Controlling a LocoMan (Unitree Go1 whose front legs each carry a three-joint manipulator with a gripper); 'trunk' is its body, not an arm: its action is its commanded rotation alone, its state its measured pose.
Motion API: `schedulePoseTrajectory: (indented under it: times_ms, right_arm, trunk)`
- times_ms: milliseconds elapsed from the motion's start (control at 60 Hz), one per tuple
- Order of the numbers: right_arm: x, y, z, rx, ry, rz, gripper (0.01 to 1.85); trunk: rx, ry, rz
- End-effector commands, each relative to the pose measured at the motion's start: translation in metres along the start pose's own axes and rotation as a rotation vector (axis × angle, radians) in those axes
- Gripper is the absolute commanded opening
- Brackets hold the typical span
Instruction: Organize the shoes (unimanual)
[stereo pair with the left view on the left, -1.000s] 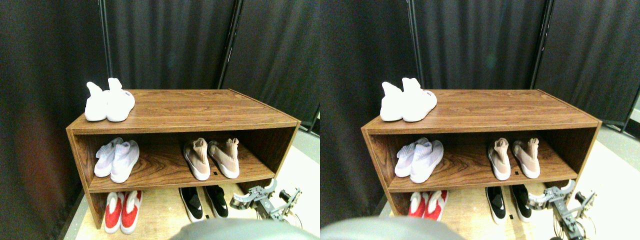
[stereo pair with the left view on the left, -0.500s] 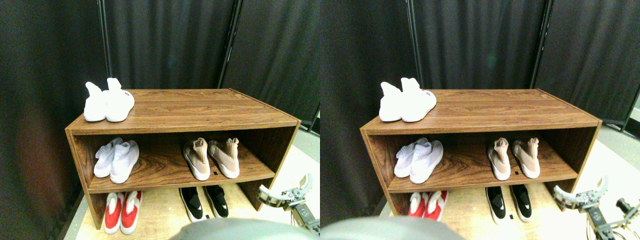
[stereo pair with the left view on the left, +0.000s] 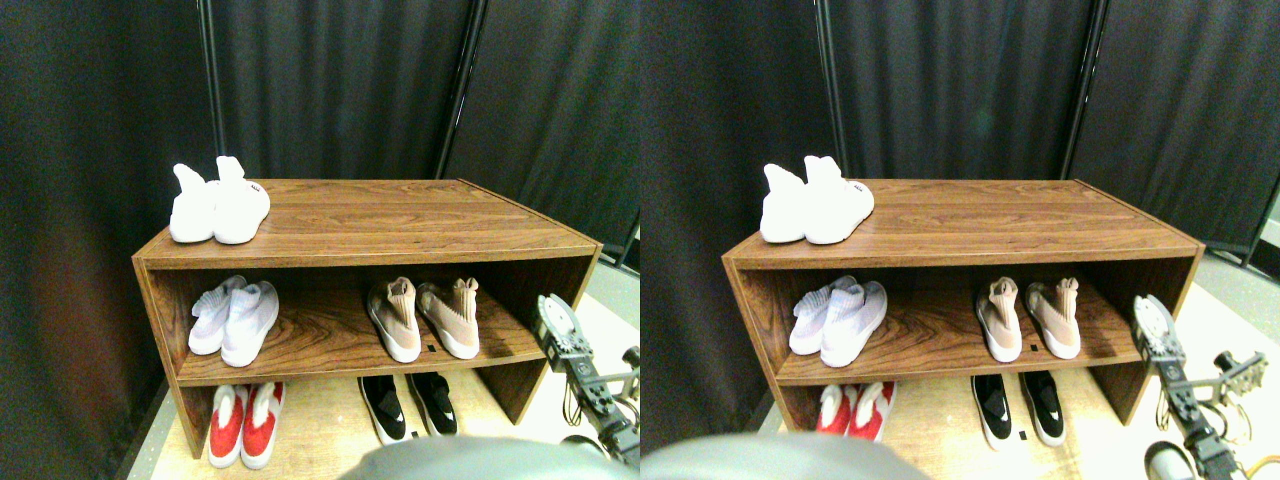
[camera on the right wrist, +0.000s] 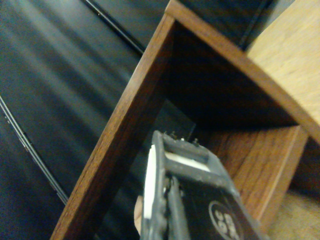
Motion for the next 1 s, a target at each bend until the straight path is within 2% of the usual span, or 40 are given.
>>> schedulePoseTrajectory:
  times_ms: [17,67,167,217,233,333,467,667,1000]
  right_arm:
    - [0.019,-0.009,-0.006,0.018,0.027,-0.005,0.06]
    - [0.023,-0.012,-0.008,0.029,0.023,-0.029,0.06]
    - [0.039,-0.022,-0.012,0.024,0.101,-0.061,0.06]
    - [0.043,-0.023,-0.013,0.035,0.101,-0.082,0.06]
    - [0.046,-0.024,-0.015,0.036,0.085,-0.111,0.06]
    - [0.05,-0.025,-0.022,0.05,0.044,-0.149,0.06]
    - [0.059,-0.034,-0.029,0.072,0.086,-0.181,0.06]
    - [0.054,-0.044,-0.042,0.072,0.051,-0.185,0.06]
    - [0.049,-0.052,-0.07,0.083,0.062,-0.222,0.06]
  trunk:
    - [-0.032,0.015,0.013]
    - [-0.032,0.015,0.013]
    - [-0.036,0.015,0.018]
    - [-0.038,0.016,0.02]
    - [-0.038,0.016,0.02]
    - [-0.043,0.015,0.026]
    - [-0.048,0.019,0.035]
    - [-0.056,0.025,0.046]
    - [-0.076,0.033,0.066]
